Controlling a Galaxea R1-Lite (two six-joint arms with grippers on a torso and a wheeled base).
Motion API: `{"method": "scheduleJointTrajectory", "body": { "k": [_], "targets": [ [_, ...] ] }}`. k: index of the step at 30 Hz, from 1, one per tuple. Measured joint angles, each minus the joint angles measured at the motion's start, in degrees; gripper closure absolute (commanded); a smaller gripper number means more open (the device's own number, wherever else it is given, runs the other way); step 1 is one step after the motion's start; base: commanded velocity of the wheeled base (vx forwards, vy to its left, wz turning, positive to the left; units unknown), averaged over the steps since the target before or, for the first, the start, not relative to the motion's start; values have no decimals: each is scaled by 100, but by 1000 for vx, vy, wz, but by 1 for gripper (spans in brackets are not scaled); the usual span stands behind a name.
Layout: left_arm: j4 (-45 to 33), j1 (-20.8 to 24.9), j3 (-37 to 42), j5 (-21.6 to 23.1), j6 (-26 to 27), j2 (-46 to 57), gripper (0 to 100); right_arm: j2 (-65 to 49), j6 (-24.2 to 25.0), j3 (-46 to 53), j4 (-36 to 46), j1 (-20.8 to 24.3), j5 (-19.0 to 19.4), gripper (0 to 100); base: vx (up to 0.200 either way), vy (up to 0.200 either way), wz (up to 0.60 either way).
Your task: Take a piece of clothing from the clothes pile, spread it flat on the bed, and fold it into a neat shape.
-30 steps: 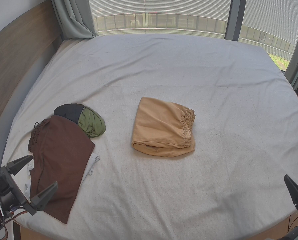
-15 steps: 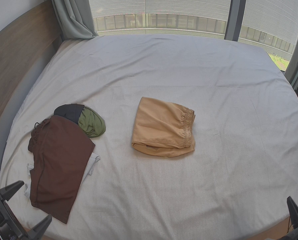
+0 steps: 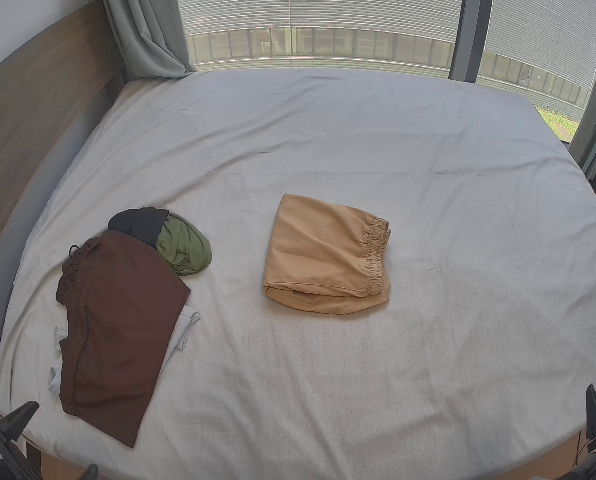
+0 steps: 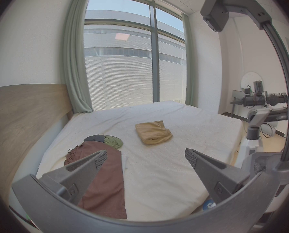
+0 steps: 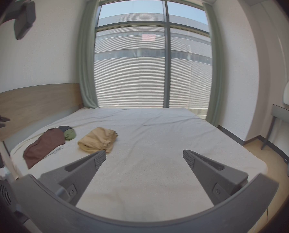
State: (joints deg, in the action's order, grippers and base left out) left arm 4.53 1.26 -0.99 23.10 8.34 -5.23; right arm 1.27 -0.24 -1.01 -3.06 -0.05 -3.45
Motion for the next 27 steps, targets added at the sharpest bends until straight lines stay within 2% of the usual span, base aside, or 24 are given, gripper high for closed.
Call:
{"method": "scheduleJointTrajectory", "body": {
  "k": [2, 5, 9, 16, 19, 27],
  "targets": [
    [-16, -27, 0, -351, -132, 144, 0, -22, 34, 0, 16, 5, -104, 0, 0, 0, 0],
    [-35, -62, 0, -953, -322, 289, 0, -45, 71, 0, 38, 5, -90, 0, 0, 0, 0],
    [-41, -85, -2, -1523, -508, 380, 0, -56, 82, 0, 52, 5, -51, 0, 0, 0, 0],
    [-391, -105, -2, -2394, -678, 439, 0, -61, 9, 0, 274, 5, 294, 0, 0, 0, 0],
    [-464, -105, -2, -2498, -763, 444, 0, -61, -22, 0, 328, 5, 361, 0, 0, 0, 0],
    [-461, -95, -2, -2422, -796, 446, 0, -61, -44, 0, 333, 7, 413, 0, 0, 0, 0]
  ]
}}
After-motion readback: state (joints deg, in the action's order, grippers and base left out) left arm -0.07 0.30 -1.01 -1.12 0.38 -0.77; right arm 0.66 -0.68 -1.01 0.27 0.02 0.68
